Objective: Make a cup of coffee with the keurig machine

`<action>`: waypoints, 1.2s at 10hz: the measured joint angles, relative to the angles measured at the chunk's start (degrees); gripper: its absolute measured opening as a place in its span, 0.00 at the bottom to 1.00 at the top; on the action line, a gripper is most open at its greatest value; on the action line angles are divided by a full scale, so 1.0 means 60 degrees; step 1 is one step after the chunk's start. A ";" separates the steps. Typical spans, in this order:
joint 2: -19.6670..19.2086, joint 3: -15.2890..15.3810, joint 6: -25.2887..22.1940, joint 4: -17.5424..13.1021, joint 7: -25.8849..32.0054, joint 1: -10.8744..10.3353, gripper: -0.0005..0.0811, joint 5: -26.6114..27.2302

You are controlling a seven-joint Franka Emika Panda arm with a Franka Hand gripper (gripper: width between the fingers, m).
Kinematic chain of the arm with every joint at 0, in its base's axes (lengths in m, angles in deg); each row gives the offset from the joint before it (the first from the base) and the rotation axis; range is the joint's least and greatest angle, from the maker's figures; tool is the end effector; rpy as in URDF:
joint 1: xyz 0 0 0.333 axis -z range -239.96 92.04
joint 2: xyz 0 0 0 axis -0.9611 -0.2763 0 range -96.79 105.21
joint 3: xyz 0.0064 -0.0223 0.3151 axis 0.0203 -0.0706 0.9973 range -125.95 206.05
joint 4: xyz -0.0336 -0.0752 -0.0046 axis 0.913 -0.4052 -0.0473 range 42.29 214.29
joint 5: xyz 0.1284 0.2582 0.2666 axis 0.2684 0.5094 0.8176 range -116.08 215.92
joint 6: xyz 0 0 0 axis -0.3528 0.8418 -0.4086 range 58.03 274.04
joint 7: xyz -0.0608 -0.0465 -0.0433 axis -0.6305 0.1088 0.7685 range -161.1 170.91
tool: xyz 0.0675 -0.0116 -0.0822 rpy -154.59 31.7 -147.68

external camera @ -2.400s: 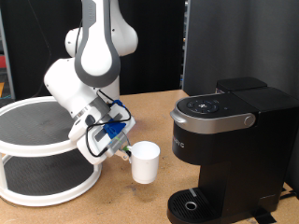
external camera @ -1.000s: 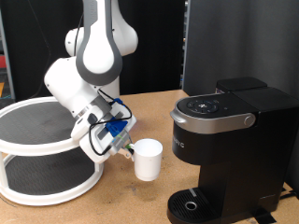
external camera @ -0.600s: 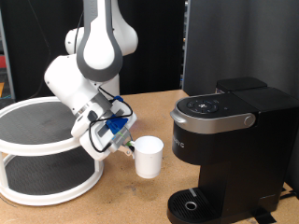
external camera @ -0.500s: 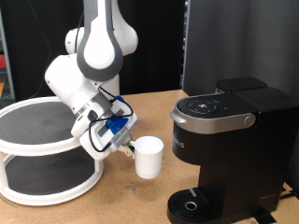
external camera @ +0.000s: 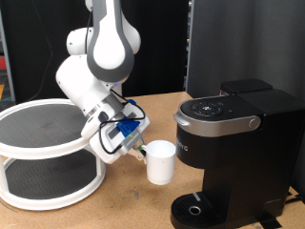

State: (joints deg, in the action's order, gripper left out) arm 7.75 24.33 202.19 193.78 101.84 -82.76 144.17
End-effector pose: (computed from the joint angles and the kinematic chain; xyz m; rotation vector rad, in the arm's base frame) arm 0.3773 -0.0501 0.2301 -2.4383 -0.1077 -0.7399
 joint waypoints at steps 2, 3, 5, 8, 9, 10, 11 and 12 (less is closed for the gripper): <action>-0.0219 0.0264 0.0151 -0.0185 0.0035 -0.0082 0.09 0.0332; -0.0330 0.0384 0.0238 -0.0261 0.0085 -0.0117 0.09 0.0504; -0.0529 0.0609 0.0274 -0.0408 0.0322 -0.0131 0.09 0.0960; -0.0927 0.0918 0.0360 -0.0801 0.0673 -0.0162 0.09 0.1758; -0.1097 0.1016 0.0406 -0.0977 0.0730 -0.0163 0.09 0.1975; -0.1293 0.1102 0.0446 -0.1170 0.0783 -0.0166 0.09 0.2169; -0.1510 0.1172 0.0501 -0.1360 0.0840 -0.0168 0.09 0.2324; -0.1745 0.1242 0.0566 -0.1548 0.0848 -0.0169 0.09 0.2423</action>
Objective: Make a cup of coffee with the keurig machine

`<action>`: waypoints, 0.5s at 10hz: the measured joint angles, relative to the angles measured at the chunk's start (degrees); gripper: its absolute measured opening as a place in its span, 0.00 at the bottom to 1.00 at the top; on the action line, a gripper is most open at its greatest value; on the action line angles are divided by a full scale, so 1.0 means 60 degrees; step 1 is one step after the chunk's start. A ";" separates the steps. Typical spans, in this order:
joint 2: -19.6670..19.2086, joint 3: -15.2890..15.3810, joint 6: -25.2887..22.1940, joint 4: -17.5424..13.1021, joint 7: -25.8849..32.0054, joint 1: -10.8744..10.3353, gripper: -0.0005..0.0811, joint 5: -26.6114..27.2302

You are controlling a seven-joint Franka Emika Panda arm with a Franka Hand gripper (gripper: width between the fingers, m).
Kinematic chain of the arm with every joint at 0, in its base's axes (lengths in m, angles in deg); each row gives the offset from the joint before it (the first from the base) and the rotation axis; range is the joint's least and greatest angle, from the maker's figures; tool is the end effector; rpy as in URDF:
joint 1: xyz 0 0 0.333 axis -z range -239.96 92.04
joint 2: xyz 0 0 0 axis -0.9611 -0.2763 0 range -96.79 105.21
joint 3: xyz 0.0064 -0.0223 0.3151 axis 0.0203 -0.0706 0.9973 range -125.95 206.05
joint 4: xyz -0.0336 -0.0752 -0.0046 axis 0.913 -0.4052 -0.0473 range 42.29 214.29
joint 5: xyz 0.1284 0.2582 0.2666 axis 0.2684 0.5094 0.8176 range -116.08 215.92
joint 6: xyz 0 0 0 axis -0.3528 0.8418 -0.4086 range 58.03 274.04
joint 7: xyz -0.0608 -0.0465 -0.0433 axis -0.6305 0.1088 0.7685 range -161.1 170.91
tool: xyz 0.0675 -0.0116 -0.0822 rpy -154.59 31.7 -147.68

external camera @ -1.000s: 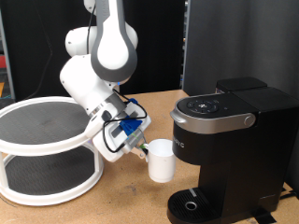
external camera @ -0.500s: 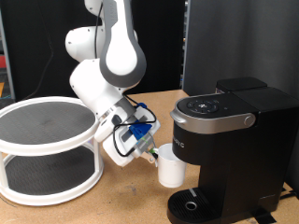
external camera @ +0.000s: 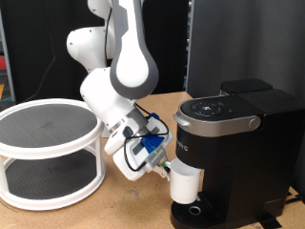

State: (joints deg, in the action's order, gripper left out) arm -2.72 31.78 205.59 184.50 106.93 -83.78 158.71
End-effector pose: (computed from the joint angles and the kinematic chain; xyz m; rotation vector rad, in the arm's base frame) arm 0.4256 -0.0039 0.2072 -2.4521 -0.0673 -0.7860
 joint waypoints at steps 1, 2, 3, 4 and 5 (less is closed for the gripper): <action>-0.0236 0.0054 0.0028 -0.0170 0.0064 -0.0002 0.09 0.0122; -0.0470 0.0096 0.0029 -0.0319 0.0206 -0.0002 0.09 0.0265; -0.0684 0.0143 0.0029 -0.0451 0.0375 -0.0002 0.09 0.0418; -0.0865 0.0196 0.0018 -0.0567 0.0526 -0.0003 0.09 0.0547; -0.1006 0.0263 0.0007 -0.0645 0.0601 -0.0004 0.09 0.0613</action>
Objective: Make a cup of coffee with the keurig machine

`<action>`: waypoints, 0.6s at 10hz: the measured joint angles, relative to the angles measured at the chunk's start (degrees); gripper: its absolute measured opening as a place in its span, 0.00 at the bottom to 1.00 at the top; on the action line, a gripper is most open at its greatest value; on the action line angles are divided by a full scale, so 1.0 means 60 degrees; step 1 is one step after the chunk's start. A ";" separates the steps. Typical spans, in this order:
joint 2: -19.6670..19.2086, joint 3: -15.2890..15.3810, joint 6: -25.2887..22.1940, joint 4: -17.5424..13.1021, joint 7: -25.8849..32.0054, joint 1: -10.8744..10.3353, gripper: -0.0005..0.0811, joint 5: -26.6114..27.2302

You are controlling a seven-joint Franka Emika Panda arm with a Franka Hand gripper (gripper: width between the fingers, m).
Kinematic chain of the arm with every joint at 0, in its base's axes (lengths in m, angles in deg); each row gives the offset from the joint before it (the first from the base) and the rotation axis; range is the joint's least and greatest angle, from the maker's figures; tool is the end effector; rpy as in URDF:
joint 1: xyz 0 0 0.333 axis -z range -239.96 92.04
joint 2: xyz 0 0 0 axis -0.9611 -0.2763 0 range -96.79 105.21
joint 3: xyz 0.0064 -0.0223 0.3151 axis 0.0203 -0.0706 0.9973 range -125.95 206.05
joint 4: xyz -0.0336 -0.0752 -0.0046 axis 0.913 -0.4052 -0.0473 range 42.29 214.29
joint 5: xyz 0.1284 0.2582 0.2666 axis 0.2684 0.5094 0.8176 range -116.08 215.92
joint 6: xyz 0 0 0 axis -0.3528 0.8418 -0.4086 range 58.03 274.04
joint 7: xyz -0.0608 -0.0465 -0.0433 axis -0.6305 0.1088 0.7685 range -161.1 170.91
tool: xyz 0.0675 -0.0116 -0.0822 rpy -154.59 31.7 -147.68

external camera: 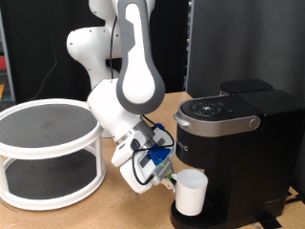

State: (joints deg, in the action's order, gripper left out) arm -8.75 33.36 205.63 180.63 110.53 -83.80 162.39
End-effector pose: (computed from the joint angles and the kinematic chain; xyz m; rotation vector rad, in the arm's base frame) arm 0.4396 0.0081 0.1816 -2.4652 -0.0886 -0.7771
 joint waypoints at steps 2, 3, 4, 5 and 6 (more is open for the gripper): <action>-0.0221 0.0118 -0.0004 -0.0080 0.0217 -0.0003 0.09 0.0222; -0.0328 0.0167 -0.0005 -0.0110 0.0365 -0.0005 0.09 0.0379; -0.0415 0.0216 -0.0046 -0.0122 0.0494 -0.0005 0.09 0.0529; -0.0465 0.0257 -0.0066 -0.0123 0.0590 -0.0005 0.09 0.0651; -0.0521 0.0277 -0.0081 -0.0124 0.0633 -0.0005 0.13 0.0704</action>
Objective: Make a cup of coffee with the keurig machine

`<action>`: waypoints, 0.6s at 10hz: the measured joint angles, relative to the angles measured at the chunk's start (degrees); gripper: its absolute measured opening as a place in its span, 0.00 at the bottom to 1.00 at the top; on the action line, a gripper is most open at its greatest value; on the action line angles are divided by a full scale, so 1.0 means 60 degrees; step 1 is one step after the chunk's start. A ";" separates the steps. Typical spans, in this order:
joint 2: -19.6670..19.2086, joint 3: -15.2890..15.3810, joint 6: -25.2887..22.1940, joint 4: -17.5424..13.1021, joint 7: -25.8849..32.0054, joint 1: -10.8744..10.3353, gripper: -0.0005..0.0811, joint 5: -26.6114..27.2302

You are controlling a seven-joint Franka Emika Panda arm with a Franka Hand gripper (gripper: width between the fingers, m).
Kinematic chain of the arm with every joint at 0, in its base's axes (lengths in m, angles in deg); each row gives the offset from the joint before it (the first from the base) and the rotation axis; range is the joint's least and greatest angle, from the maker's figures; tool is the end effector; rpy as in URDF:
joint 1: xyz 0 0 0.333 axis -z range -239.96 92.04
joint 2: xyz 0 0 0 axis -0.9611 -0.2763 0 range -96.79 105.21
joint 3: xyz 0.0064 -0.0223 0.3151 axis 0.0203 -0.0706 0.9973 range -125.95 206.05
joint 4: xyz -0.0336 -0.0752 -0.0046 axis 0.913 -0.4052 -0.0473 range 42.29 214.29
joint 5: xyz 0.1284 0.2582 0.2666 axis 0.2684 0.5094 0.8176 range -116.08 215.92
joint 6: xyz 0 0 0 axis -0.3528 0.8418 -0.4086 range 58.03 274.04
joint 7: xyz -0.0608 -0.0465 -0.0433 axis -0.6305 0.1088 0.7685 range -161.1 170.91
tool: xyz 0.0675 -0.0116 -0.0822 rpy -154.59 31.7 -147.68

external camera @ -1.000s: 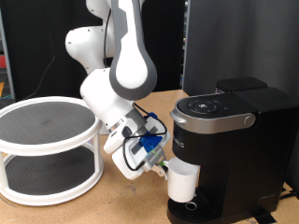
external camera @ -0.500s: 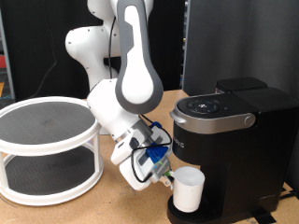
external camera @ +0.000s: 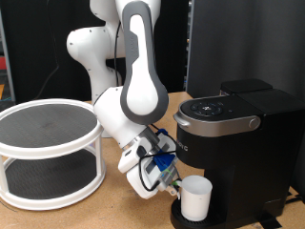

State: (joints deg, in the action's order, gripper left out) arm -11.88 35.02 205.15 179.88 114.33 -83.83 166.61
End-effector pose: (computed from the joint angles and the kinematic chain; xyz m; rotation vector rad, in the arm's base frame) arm 0.4356 0.0222 0.1608 -2.4630 -0.0982 -0.7667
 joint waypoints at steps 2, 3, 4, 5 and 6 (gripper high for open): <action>-0.0068 0.0010 -0.0060 0.0000 0.0025 0.0000 0.36 0.0005; -0.0069 0.0010 -0.0069 0.0002 0.0025 0.0000 0.58 0.0005; -0.0069 0.0011 -0.0069 0.0008 0.0025 0.0000 0.58 0.0005; -0.0046 0.0011 -0.0032 0.0038 0.0029 0.0000 0.75 0.0005; 0.0048 0.0009 -0.0008 0.0134 0.0030 0.0001 0.75 -0.0007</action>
State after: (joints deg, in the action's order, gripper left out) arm -11.59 35.08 205.10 180.69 114.51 -83.83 166.57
